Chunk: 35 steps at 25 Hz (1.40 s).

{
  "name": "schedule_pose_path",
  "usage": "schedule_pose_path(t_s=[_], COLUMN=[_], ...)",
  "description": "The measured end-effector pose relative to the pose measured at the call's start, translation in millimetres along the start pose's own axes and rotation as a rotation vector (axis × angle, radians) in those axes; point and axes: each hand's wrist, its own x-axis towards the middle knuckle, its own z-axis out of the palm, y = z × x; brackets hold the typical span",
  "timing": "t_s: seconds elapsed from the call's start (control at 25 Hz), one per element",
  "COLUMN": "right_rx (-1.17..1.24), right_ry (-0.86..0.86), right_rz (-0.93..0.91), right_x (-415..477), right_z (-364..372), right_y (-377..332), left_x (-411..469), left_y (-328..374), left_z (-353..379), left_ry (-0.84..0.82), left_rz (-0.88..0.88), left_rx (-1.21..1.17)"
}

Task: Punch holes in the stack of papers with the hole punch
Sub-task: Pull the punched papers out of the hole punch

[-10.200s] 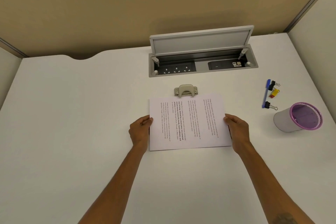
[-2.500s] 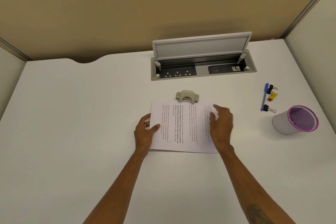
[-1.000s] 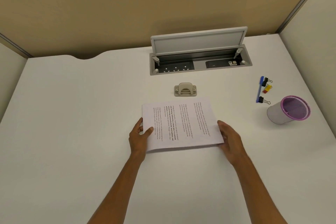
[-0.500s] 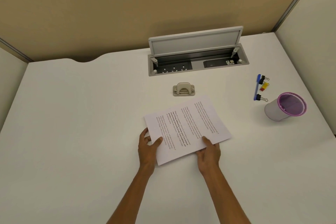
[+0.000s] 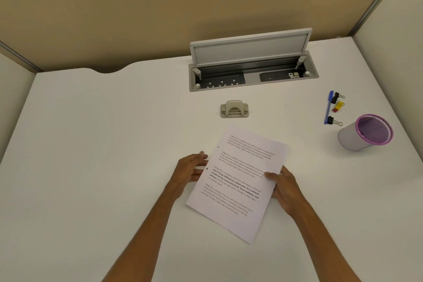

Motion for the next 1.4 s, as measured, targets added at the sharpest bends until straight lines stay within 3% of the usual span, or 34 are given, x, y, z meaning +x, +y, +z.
schedule_pose_path(t_s=[0.12, 0.24, 0.36, 0.64, 1.12, 1.4], right_rx=[-0.100, -0.135, -0.147, -0.202, -0.167, -0.170], right_ry=[-0.059, -0.100, -0.099, -0.102, -0.133, -0.200], right_rz=[0.001, -0.038, -0.049, -0.134, -0.507, -0.516], right_x=[11.7, 18.1, 18.3, 19.6, -16.2, -50.7], right_z=[11.2, 22.9, 28.2, 49.9, 73.2, 62.8], right_y=[-10.4, -19.9, -21.5, -18.1, -91.3, -76.0], left_x=[4.8, 9.4, 8.4, 3.0, -35.7, -64.1], left_y=[0.2, -7.7, -11.0, -10.7, 68.4, 50.6], left_z=[8.0, 12.0, 13.1, 12.8, 13.7, 6.0], left_ry=[-0.052, 0.032, 0.131, 0.151, 0.152, 0.135], left_rz=[0.105, 0.164, 0.142, 0.141, 0.529, 0.544], left_rx=[0.109, 0.139, -0.016, -0.148, -0.244, -0.221])
